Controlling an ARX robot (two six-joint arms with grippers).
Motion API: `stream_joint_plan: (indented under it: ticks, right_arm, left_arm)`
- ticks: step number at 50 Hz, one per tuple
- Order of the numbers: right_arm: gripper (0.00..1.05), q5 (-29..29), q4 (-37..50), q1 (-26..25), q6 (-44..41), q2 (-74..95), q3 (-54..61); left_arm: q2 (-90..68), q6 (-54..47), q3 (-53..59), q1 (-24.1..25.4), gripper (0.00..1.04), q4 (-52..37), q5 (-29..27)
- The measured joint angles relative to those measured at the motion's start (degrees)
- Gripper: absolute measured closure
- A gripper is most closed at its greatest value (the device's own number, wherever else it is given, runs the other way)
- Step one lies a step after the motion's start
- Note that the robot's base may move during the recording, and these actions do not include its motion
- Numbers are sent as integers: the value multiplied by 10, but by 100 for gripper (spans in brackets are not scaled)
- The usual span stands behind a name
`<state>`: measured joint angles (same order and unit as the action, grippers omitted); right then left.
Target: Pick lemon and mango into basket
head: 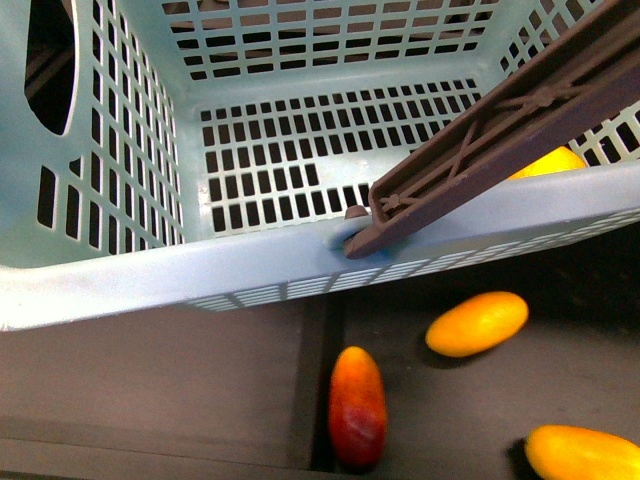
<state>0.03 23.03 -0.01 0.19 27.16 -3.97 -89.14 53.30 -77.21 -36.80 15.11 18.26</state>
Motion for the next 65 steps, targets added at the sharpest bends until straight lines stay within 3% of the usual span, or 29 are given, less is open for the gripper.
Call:
stream_joint_plan:
  ticks: [25,29,30,33,37,42,49,57,65]
  right_arm:
    - [9,-2,0,0,0,1,0]
    - [9,91,-132,11,68,29,-47]
    - [9,131,-203,1,109,50,-79]
    - [9,139,-280,-25,161,77,-113]
    - [9,95,-337,-87,217,107,-139]
    - [9,10,-308,-168,232,152,-159]
    - [9,-110,-178,-264,173,336,-172]
    - [9,-146,-75,-270,102,580,-196]
    - [9,-140,6,-254,61,782,-232]
  left_arm:
    - [1,-9,0,8,99,0,-17]
    - [1,-8,0,5,99,0,-7]
    - [1,-5,0,5,99,0,-6]
    - [1,0,0,3,99,0,-1]
    - [1,-1,0,0,99,0,1]
    - [1,1,0,0,99,0,5]
    - [1,1,0,-2,99,0,6]
    - [1,-2,0,1,99,0,-8]
    - [1,-1,0,0,99,0,2]
